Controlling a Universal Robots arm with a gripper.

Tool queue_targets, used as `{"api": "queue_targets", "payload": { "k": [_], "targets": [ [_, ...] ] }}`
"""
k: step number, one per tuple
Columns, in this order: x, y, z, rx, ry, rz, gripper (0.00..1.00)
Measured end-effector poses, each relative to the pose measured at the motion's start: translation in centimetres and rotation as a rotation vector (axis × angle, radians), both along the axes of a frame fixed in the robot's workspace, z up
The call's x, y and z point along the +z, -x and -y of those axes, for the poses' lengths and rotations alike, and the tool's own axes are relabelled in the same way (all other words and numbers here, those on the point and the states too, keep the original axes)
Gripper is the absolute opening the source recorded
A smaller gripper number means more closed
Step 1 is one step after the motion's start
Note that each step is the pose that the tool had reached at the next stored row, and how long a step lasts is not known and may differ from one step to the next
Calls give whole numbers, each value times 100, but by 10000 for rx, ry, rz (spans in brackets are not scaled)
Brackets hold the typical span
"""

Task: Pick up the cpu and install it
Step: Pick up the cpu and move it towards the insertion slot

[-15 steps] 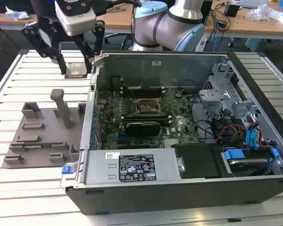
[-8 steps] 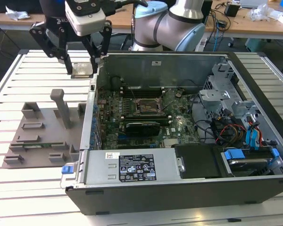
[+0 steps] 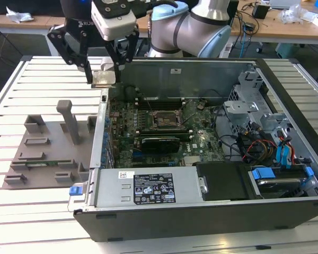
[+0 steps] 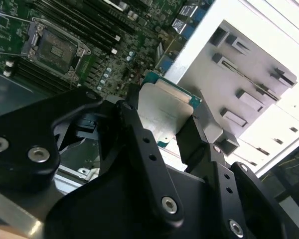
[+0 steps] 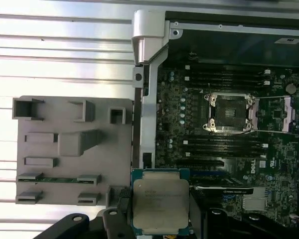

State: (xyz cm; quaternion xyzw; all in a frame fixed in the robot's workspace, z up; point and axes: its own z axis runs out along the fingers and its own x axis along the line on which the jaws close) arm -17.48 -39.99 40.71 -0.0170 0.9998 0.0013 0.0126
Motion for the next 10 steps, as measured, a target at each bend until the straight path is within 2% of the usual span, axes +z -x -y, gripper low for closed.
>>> {"api": "queue_targets", "payload": {
  "k": [4, 7, 10],
  "targets": [
    [-21, -113, -3, 3, 0, -11, 55],
    [-96, -205, -27, 0, 2, -38, 55],
    [-165, -304, -71, 1, 13, -58, 55]
  ]
}}
